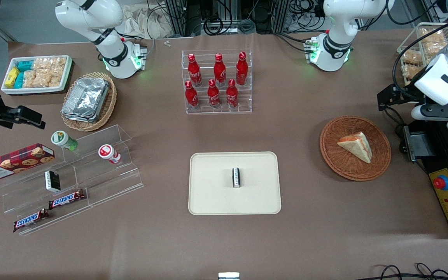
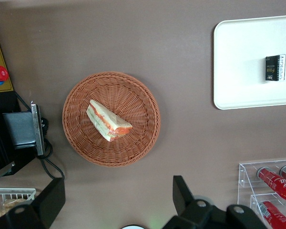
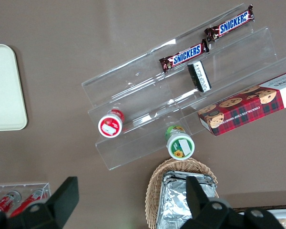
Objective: Place sandwich from basket to tray
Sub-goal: 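Move the left gripper over the wicker basket above the sandwich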
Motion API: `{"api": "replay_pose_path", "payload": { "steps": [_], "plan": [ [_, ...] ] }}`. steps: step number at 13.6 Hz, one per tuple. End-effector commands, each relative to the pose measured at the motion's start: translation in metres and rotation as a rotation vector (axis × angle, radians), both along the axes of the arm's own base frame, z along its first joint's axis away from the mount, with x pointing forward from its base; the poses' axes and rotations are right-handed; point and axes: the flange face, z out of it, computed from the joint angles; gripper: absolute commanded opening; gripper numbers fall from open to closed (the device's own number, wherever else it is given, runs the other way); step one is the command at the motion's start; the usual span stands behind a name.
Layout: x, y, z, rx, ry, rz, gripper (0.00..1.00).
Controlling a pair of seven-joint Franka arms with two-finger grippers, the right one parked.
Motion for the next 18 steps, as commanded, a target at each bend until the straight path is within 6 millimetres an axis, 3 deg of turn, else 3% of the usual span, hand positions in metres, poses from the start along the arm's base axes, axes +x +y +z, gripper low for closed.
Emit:
{"api": "replay_pose_path", "payload": {
  "steps": [1, 9, 14, 16, 18],
  "plan": [
    [-0.005, 0.002, 0.007, 0.000, -0.017, 0.007, 1.00],
    [-0.004, 0.009, -0.005, 0.041, 0.023, 0.028, 1.00],
    [-0.006, 0.017, -0.025, 0.102, 0.032, 0.288, 1.00],
    [-0.009, 0.036, -0.034, 0.101, 0.039, 0.360, 1.00],
    [-0.026, 0.049, -0.051, 0.087, 0.022, 0.393, 1.00]
  ]
}}
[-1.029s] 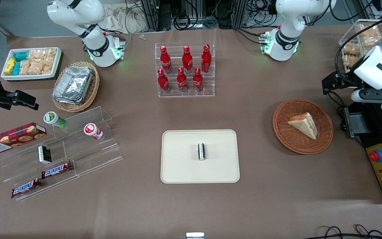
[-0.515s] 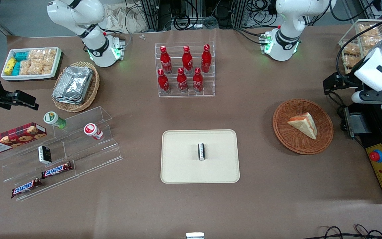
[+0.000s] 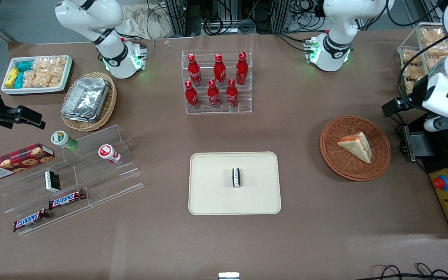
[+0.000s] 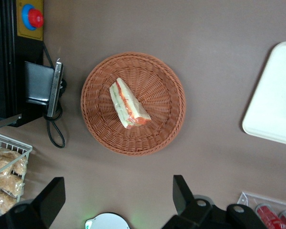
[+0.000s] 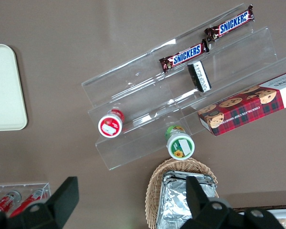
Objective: Place sandwich from basket to tray
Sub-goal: 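Move the left gripper over the wicker basket above the sandwich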
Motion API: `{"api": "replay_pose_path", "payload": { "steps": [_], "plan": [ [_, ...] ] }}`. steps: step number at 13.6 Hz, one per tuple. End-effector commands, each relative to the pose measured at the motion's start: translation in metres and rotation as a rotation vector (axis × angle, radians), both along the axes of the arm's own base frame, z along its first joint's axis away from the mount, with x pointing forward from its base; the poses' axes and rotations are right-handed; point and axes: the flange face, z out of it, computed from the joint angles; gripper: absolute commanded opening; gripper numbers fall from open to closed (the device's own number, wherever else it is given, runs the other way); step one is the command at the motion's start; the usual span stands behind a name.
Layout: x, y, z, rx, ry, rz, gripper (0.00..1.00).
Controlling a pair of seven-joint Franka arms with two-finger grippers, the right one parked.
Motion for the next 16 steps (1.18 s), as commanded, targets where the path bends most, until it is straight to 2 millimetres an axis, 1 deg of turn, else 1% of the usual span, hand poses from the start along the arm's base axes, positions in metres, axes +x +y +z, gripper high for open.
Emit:
{"api": "replay_pose_path", "payload": {
  "steps": [1, 3, 4, 5, 8, 10, 12, 14, 16],
  "plan": [
    [-0.037, 0.022, -0.021, -0.002, -0.052, 0.089, 1.00],
    [-0.058, 0.026, -0.046, -0.003, -0.090, 0.150, 1.00],
    [-0.063, 0.027, -0.058, -0.001, -0.092, 0.180, 1.00],
    [-0.063, 0.026, -0.069, -0.001, -0.096, 0.211, 1.00],
    [-0.063, 0.026, -0.102, -0.005, -0.121, 0.272, 1.00],
    [-0.056, 0.022, -0.122, -0.054, -0.099, 0.363, 1.00],
    [-0.051, 0.022, -0.138, -0.061, -0.077, 0.411, 1.00],
    [-0.047, 0.023, -0.161, -0.058, -0.061, 0.442, 1.00],
    [-0.044, 0.024, -0.191, -0.052, -0.054, 0.493, 1.00]
  ]
}}
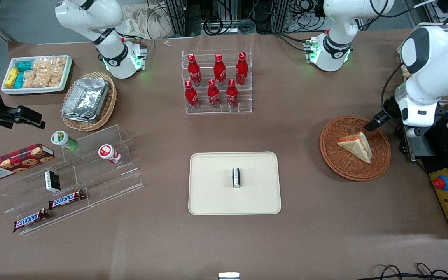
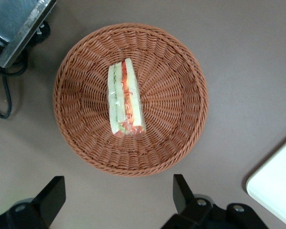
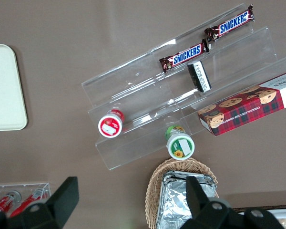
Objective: Place sandwich from basket to tray
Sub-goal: 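Lower the left gripper and close it on the wrapped sandwich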
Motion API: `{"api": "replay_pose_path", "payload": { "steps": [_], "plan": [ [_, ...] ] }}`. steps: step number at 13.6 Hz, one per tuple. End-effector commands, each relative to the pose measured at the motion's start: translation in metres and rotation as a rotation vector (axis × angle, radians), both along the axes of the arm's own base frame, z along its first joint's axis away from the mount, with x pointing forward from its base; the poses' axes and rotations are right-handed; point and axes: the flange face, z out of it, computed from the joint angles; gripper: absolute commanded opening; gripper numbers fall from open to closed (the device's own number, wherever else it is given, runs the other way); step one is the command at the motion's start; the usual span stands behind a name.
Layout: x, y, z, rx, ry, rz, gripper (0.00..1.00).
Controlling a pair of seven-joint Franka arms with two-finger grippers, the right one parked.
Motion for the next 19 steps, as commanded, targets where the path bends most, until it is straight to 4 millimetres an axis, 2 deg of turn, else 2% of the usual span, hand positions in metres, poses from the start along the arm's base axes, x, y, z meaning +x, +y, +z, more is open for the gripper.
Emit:
{"api": "replay_pose_path", "payload": {
  "steps": [1, 6, 10, 12, 17, 19],
  "plan": [
    [0.002, 0.001, -0.037, -0.007, -0.003, 0.085, 1.00],
    [-0.002, 0.003, -0.081, 0.005, -0.010, 0.127, 1.00],
    [-0.003, 0.012, -0.120, 0.007, -0.007, 0.157, 1.00],
    [-0.001, 0.018, -0.130, 0.008, -0.023, 0.170, 1.00],
    [0.001, 0.017, -0.157, 0.013, -0.017, 0.167, 1.00],
    [0.001, 0.018, -0.161, 0.013, -0.017, 0.167, 0.99]
  ]
}}
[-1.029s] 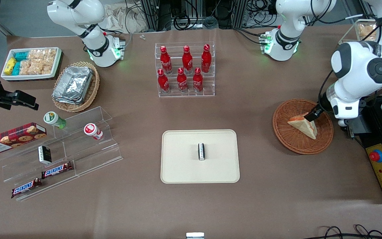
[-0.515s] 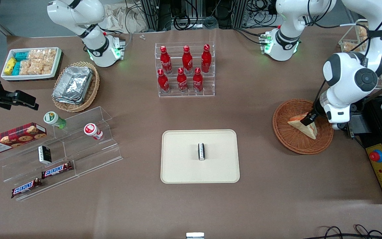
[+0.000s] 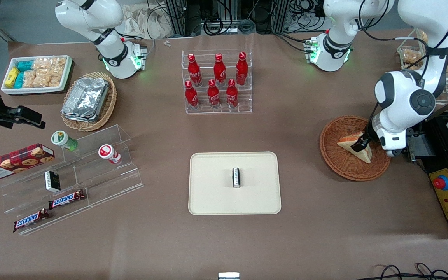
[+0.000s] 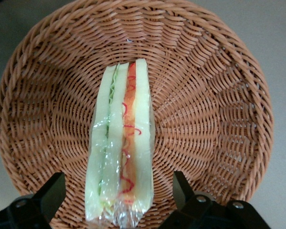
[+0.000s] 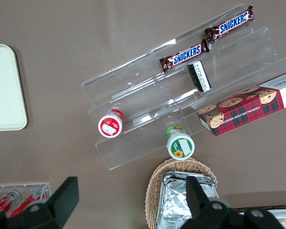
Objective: Place sandwich from basket to tray
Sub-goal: 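Lower the left gripper and close it on the wrapped sandwich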
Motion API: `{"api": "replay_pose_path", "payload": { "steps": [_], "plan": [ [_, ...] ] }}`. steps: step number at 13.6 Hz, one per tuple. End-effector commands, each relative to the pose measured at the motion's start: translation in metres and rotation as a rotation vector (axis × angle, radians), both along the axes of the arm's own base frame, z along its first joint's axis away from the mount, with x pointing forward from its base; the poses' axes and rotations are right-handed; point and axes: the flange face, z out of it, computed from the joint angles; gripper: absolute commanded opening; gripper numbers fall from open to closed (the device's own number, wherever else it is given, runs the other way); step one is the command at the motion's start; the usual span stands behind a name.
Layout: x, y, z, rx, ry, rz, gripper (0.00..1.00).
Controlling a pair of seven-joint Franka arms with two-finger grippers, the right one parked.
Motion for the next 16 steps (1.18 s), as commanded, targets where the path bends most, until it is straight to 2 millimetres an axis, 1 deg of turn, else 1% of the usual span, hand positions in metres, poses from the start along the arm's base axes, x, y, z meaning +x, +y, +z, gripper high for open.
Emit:
{"api": "replay_pose_path", "payload": {
  "steps": [1, 2, 3, 4, 5, 6, 7, 8, 9, 10, 12, 14, 16],
  "plan": [
    [-0.002, -0.001, -0.006, 0.001, -0.021, 0.022, 0.92],
    [-0.002, -0.001, -0.007, 0.000, -0.020, 0.020, 0.76],
    [-0.002, -0.001, -0.011, 0.001, -0.015, 0.022, 0.65],
    [-0.001, -0.001, -0.013, 0.000, -0.020, 0.022, 0.59],
    [-0.001, -0.001, -0.017, 0.001, -0.020, 0.023, 0.56],
    [-0.001, 0.000, -0.018, 0.002, -0.020, 0.022, 0.48],
    [0.000, 0.000, -0.019, 0.002, -0.018, 0.022, 0.35],
    [0.001, 0.000, -0.017, 0.002, -0.023, 0.022, 0.17],
    [0.002, 0.000, -0.013, 0.002, -0.030, 0.020, 0.00],
    [0.003, -0.001, -0.010, 0.002, -0.035, 0.017, 0.00],
    [0.005, -0.002, 0.014, 0.000, -0.066, 0.011, 0.00],
    [0.008, -0.004, 0.049, -0.002, -0.060, -0.023, 0.00],
    [0.023, -0.012, 0.088, -0.006, -0.033, -0.052, 0.00]
  ]
}}
